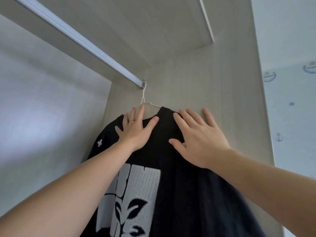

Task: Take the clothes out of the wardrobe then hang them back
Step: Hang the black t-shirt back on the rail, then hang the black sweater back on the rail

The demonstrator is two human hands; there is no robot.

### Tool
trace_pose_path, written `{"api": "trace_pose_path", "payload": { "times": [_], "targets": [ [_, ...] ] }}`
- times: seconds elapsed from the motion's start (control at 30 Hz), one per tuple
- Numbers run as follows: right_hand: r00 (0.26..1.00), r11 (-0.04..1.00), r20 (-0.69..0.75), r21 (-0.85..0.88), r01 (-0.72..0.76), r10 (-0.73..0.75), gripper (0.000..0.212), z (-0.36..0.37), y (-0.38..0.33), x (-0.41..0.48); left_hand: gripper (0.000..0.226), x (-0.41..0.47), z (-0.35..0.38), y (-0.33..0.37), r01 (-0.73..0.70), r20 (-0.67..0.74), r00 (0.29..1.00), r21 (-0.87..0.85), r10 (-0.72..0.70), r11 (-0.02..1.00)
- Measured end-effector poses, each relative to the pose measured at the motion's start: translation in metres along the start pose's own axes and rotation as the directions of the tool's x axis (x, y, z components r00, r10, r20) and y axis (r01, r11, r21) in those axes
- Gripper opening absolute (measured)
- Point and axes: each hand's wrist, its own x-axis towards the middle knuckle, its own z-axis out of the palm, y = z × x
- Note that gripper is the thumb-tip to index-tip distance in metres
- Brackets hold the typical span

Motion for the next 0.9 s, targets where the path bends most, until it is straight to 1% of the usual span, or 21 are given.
{"api": "trace_pose_path", "payload": {
  "times": [0.07,0.17,0.3,0.37,0.43,0.5,0.6,0.67,0.73,0.8,0.9],
  "targets": [
    [0.999,1.000,-0.025,0.000,-0.023,0.023,0.073,-0.011,0.017,-0.019,0.076,-0.017,-0.002,0.014,-0.109,-0.062,0.992,0.037,0.111,0.993],
    [0.998,0.997,-0.024,-0.035,-0.064,0.063,0.072,-0.030,0.042,-0.055,0.075,-0.047,-0.003,0.045,-0.287,-0.141,0.945,0.078,0.296,0.955],
    [0.996,0.995,-0.016,-0.060,-0.084,0.083,0.072,-0.055,0.075,-0.116,0.075,-0.100,0.010,0.104,-0.480,-0.162,0.862,0.043,0.480,0.876],
    [0.994,0.992,0.001,-0.060,-0.110,0.110,0.071,-0.067,0.093,-0.153,0.073,-0.131,0.024,0.132,-0.536,-0.154,0.831,0.034,0.534,0.844],
    [0.987,0.986,0.035,-0.063,-0.155,0.157,0.072,-0.078,0.111,-0.193,0.072,-0.166,0.041,0.159,-0.537,-0.146,0.838,-0.048,0.526,0.842],
    [0.975,0.977,0.085,-0.065,-0.202,0.208,0.073,-0.088,0.127,-0.237,0.071,-0.206,0.059,0.186,-0.508,-0.128,0.861,-0.185,0.492,0.841],
    [0.940,0.956,0.174,-0.064,-0.285,0.292,0.074,-0.099,0.145,-0.313,0.070,-0.269,0.093,0.220,-0.542,-0.108,0.838,-0.283,0.535,0.791],
    [0.906,0.933,0.226,-0.062,-0.354,0.359,0.074,-0.104,0.157,-0.368,0.070,-0.310,0.123,0.240,-0.539,-0.065,0.832,-0.333,0.551,0.774],
    [0.857,0.899,0.276,-0.069,-0.433,0.435,0.073,-0.110,0.169,-0.424,0.070,-0.354,0.156,0.261,-0.500,0.020,0.835,-0.386,0.549,0.775],
    [0.793,0.855,0.334,-0.094,-0.511,0.510,0.073,-0.118,0.182,-0.479,0.071,-0.401,0.190,0.283,-0.451,0.128,0.826,-0.435,0.549,0.780],
    [0.666,0.771,0.415,-0.165,-0.615,0.620,0.074,-0.131,0.198,-0.560,0.072,-0.470,0.241,0.317,-0.398,0.267,0.781,-0.484,0.564,0.779]
  ]
}}
